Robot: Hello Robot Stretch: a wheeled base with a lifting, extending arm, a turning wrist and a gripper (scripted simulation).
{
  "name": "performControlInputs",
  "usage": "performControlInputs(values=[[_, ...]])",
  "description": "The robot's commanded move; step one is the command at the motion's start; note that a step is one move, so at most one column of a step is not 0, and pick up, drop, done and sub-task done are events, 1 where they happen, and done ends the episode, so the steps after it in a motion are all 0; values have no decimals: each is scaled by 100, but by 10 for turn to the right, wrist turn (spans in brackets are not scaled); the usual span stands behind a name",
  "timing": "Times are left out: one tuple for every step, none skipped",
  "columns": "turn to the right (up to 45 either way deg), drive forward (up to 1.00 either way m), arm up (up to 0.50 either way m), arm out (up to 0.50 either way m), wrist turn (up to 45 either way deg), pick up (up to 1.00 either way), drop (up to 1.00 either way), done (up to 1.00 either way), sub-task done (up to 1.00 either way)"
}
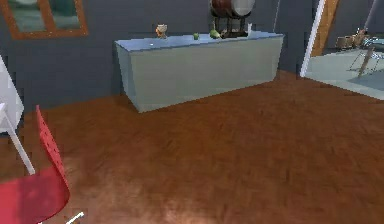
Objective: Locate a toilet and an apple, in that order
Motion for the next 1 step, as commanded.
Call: performControlInputs(values=[[-60,0,0,0,0,0,0,0,0]])
